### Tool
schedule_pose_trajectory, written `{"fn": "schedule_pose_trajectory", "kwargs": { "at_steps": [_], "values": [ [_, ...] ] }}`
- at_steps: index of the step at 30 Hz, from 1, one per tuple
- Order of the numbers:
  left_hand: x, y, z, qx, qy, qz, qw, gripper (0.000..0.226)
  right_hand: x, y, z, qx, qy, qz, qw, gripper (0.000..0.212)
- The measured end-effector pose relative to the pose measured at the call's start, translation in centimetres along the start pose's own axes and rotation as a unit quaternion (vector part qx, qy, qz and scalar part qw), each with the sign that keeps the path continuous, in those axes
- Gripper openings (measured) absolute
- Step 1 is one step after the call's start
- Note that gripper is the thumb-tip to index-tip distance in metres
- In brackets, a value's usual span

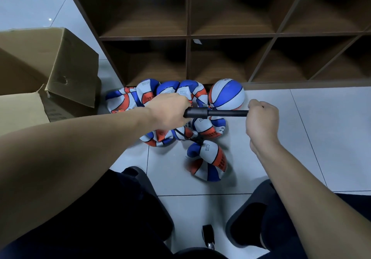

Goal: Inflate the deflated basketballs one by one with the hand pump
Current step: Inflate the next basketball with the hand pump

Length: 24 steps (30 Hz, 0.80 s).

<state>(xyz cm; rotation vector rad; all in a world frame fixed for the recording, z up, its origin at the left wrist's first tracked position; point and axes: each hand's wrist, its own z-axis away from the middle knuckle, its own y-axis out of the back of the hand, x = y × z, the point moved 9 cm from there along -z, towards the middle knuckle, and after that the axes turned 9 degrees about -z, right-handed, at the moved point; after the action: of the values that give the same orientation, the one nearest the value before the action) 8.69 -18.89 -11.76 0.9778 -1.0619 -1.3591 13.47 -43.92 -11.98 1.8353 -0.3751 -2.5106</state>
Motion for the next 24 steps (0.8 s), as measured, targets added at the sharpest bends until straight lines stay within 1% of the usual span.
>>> {"fn": "schedule_pose_trajectory", "kwargs": {
  "at_steps": [5, 8, 13, 18, 24],
  "values": [
    [1.0, 1.0, 0.3, 0.005, 0.011, -0.009, 1.000, 0.024, -0.4, -2.4, 1.9, -0.015, 0.028, 0.032, 0.999, 0.038],
    [1.3, 1.3, 0.5, -0.003, 0.013, -0.021, 1.000, 0.021, 0.0, -3.5, 2.7, -0.029, 0.023, 0.040, 0.999, 0.037],
    [1.9, 1.5, 0.5, 0.000, -0.004, -0.046, 0.999, 0.007, 0.5, -4.9, 3.4, -0.054, 0.007, 0.026, 0.998, 0.035],
    [2.5, 1.8, 0.4, 0.009, -0.022, -0.058, 0.998, 0.010, 1.3, -5.9, 4.0, -0.076, -0.012, 0.012, 0.997, 0.033],
    [3.1, 1.8, 0.2, 0.018, -0.034, -0.050, 0.998, 0.010, 1.0, -6.1, 4.0, -0.099, -0.003, 0.022, 0.995, 0.029]
  ]
}}
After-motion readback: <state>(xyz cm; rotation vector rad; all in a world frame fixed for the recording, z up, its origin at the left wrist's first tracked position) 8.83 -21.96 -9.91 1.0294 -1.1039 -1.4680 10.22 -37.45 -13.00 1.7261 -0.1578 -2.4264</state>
